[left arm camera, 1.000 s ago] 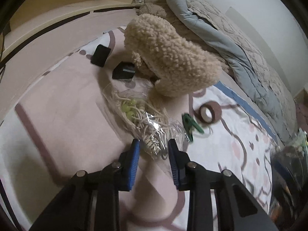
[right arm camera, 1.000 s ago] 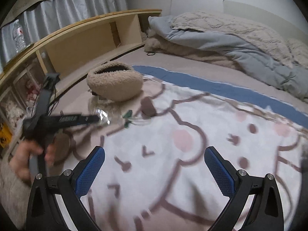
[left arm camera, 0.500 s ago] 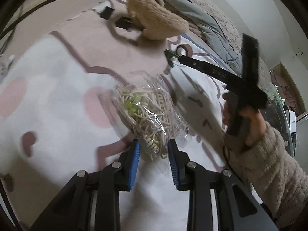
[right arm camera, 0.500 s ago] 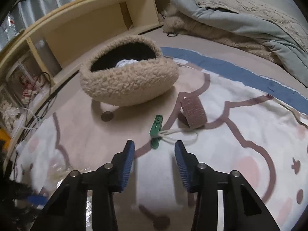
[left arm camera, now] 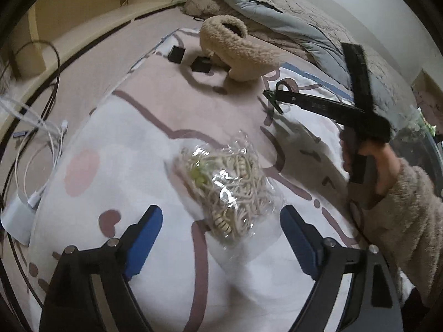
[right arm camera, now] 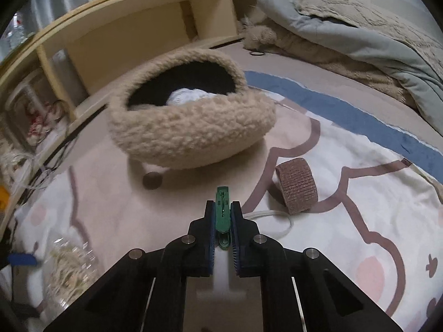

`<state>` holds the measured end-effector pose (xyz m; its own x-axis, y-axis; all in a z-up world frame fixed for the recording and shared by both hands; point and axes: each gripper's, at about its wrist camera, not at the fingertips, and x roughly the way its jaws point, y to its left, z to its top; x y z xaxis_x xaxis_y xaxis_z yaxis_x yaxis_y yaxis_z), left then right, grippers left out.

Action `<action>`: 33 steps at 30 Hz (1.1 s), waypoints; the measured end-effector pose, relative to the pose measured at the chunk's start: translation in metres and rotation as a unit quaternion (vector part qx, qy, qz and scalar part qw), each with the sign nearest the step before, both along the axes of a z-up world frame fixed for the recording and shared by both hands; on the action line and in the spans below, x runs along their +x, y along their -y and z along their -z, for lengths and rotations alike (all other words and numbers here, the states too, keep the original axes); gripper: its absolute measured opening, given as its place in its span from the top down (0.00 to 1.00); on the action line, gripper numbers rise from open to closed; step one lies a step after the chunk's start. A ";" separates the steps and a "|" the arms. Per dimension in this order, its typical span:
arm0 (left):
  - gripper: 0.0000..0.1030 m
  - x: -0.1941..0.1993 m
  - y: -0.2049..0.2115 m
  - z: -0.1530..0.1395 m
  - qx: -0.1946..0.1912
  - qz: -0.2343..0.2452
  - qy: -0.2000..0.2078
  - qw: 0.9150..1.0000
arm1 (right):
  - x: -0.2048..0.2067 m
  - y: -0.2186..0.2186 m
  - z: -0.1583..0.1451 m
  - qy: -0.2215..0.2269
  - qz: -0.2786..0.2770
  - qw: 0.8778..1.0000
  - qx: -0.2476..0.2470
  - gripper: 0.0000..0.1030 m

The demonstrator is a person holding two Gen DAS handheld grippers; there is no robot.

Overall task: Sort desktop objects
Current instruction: 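Lift the bag with the left tool while the right tool grasps the green clothespin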

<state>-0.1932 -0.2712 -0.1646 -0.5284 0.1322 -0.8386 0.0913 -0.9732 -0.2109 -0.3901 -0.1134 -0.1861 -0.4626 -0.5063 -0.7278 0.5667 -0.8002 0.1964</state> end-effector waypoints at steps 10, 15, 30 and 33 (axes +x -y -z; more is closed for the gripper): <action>0.15 -0.021 -0.036 0.021 -0.086 0.037 0.044 0.995 | 0.051 -0.068 -0.018 -0.012 -0.034 0.998 0.051 0.90; 0.15 -0.014 -0.015 0.018 -0.142 0.003 0.055 0.988 | 0.070 -0.074 -0.007 -0.027 -0.059 0.991 0.113 0.89; 0.04 -0.018 -0.008 -0.005 -0.070 -0.017 -0.002 0.997 | 0.112 -0.037 0.009 0.019 -0.143 0.986 0.085 0.86; 0.04 -0.032 -0.030 0.005 -0.082 0.010 0.004 0.997 | 0.122 -0.031 0.011 0.044 -0.170 0.982 0.075 0.83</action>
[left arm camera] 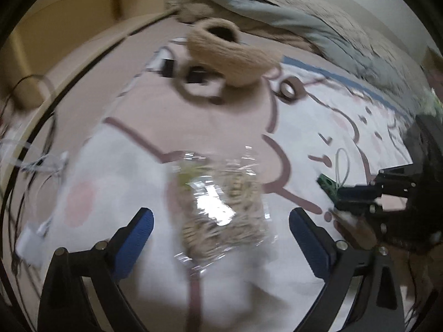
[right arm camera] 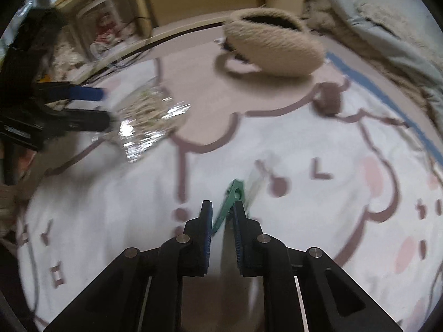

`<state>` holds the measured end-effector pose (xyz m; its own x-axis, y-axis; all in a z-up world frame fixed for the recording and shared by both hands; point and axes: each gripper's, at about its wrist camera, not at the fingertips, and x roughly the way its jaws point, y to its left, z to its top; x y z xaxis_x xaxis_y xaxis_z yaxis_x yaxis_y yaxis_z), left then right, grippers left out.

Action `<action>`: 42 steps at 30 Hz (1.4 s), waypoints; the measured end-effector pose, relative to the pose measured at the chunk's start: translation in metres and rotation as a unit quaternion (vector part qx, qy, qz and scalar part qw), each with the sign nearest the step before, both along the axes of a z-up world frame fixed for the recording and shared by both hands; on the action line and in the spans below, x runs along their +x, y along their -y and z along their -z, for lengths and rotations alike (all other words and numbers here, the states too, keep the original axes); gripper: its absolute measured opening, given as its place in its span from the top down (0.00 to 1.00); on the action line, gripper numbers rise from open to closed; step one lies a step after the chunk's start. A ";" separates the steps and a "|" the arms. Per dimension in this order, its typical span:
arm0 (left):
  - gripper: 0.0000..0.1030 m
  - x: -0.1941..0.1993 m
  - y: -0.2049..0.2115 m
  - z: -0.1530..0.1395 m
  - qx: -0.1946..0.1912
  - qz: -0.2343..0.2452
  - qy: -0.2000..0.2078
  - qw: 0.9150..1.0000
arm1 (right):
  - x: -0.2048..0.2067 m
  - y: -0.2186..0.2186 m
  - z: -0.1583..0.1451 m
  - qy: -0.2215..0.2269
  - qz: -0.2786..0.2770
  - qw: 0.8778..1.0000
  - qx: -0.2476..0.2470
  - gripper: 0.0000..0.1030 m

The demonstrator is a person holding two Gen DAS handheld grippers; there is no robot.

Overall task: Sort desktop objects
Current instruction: 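Lift the bag with the left tool while the right tool grasps the green clothespin, then carry the string bag with the left tool while the right tool carries the clothespin toward the bin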

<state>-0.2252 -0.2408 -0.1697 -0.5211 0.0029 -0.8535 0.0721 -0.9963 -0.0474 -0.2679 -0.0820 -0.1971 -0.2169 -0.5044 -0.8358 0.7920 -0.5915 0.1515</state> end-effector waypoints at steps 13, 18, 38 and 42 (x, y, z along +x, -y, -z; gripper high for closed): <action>0.04 -0.020 -0.009 0.034 -0.061 -0.016 0.040 0.997 | 0.023 -0.018 -0.025 -0.004 -0.007 0.999 -0.040 0.25; 0.00 -0.020 -0.009 0.039 -0.060 -0.021 0.041 0.997 | -0.001 -0.012 -0.010 0.046 0.041 0.996 -0.057 0.30; 0.39 -0.013 0.000 0.027 -0.026 -0.035 0.007 0.999 | -0.010 0.010 -0.001 0.095 0.090 0.989 -0.063 0.68; 0.43 -0.007 -0.005 0.018 -0.004 -0.029 0.006 1.000 | -0.005 0.009 -0.017 0.079 0.087 0.991 -0.060 0.68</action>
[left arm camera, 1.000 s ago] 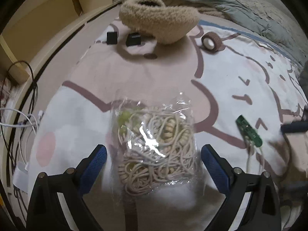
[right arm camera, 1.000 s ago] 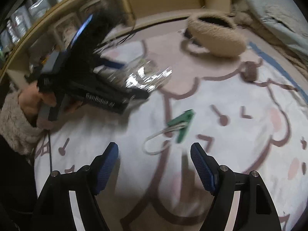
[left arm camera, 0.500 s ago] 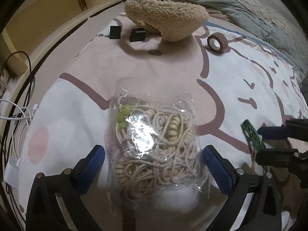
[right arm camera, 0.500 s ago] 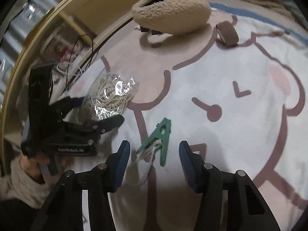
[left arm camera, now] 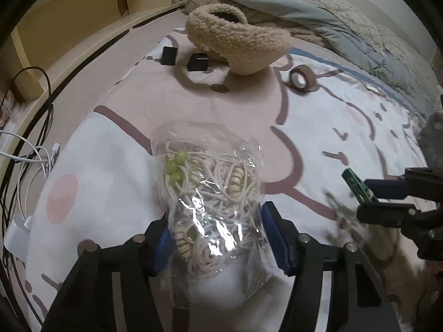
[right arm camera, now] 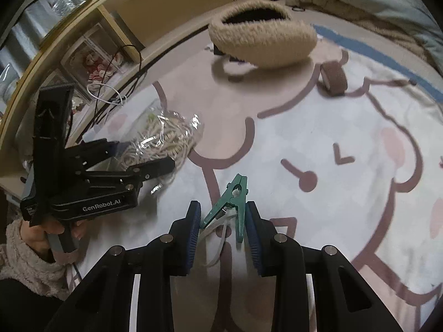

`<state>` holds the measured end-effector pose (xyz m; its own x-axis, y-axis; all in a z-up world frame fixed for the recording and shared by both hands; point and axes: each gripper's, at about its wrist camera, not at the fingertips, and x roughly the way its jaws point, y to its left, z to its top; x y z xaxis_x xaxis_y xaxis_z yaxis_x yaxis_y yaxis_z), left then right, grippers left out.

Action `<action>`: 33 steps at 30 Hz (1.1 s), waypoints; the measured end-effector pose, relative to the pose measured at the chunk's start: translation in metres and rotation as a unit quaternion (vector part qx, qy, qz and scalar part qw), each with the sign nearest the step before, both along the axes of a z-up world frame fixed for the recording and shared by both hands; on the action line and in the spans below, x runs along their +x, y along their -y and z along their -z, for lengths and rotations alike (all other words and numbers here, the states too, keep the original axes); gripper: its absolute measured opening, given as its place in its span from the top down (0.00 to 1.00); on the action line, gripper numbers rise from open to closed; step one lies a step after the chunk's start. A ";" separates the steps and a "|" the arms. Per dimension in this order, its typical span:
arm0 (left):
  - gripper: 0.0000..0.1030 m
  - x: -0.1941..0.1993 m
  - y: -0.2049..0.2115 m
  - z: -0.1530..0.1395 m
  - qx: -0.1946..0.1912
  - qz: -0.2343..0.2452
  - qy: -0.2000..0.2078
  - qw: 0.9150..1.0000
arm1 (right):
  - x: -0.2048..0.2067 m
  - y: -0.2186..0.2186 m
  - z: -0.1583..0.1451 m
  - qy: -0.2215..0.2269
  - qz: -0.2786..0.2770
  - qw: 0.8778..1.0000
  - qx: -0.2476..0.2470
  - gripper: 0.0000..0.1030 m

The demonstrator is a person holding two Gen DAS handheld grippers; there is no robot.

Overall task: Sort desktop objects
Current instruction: 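Carry the string bag with the left tool while the right tool carries the clothespin toward the bin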

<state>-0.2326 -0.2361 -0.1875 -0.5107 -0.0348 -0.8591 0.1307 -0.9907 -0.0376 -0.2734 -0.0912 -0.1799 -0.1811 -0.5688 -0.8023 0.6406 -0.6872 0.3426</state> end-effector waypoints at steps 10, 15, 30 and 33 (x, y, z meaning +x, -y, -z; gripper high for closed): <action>0.45 0.024 -0.014 -0.051 0.001 0.019 -0.041 0.999 | 0.023 -0.022 -0.054 -0.050 0.023 0.998 0.004 0.68; 0.45 0.036 -0.023 -0.079 -0.001 0.028 -0.059 0.998 | 0.040 -0.039 -0.085 -0.083 0.044 0.996 0.004 0.68; 0.45 0.073 -0.086 -0.183 0.002 0.100 -0.122 0.988 | 0.097 -0.118 -0.171 -0.157 0.122 0.979 -0.051 0.68; 0.45 0.079 -0.106 -0.200 0.009 0.118 -0.132 0.984 | 0.107 -0.139 -0.188 -0.170 0.142 0.973 -0.067 0.68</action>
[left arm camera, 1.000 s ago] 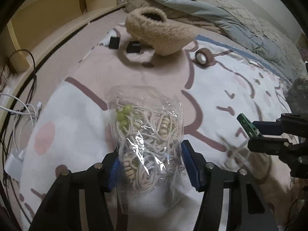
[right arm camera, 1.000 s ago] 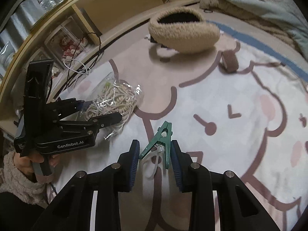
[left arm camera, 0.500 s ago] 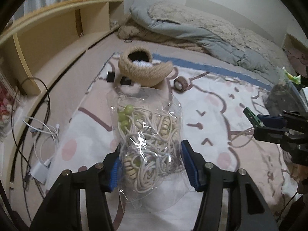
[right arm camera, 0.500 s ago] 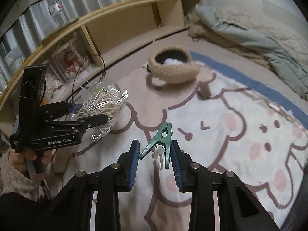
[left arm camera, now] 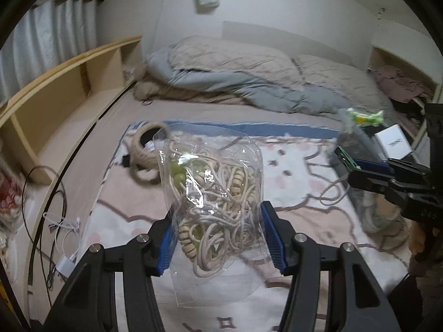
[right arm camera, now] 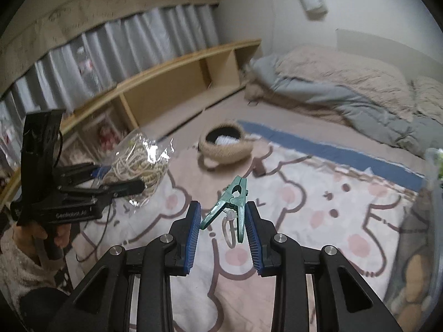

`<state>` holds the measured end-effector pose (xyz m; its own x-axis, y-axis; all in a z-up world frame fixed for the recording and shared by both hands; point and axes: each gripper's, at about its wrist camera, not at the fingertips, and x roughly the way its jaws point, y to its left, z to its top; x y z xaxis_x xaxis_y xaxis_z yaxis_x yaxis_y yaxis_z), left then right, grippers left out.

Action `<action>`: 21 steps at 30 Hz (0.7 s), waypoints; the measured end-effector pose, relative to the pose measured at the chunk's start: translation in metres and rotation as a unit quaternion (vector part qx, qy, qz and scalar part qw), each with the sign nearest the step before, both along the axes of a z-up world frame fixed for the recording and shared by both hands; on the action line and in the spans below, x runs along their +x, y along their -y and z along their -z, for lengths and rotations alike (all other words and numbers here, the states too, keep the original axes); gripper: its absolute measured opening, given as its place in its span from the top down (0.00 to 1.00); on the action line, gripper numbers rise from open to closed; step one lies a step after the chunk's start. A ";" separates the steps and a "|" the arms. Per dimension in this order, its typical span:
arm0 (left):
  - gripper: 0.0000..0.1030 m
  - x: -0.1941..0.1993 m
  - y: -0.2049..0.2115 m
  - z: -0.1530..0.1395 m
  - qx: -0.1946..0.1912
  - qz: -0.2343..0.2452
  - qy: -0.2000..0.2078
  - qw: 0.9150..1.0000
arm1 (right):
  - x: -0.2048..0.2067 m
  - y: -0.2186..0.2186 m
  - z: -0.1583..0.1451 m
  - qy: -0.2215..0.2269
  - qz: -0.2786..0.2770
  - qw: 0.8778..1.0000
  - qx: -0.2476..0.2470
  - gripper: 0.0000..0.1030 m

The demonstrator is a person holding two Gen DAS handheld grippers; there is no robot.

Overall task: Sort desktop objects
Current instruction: 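Carry the string bag with the left tool while the right tool carries the clothespin toward the bin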

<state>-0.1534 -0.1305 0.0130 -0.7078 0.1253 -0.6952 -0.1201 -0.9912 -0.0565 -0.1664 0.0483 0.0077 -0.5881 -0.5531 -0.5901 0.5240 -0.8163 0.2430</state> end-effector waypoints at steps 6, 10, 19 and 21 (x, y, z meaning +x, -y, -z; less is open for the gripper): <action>0.45 0.006 -0.041 -0.032 0.007 0.028 -0.026 0.999 | 0.018 -0.037 -0.021 -0.027 0.030 0.999 -0.009 0.68; 0.45 0.006 -0.074 -0.050 0.017 0.054 -0.038 0.998 | 0.027 -0.065 -0.035 -0.039 0.056 0.998 -0.017 0.68; 0.45 -0.007 -0.148 -0.087 0.027 0.117 -0.066 0.991 | 0.038 -0.122 -0.072 -0.072 0.125 0.989 -0.041 0.68; 0.45 -0.011 -0.162 -0.096 0.030 0.129 -0.074 0.988 | 0.039 -0.137 -0.078 -0.070 0.141 0.986 -0.055 0.68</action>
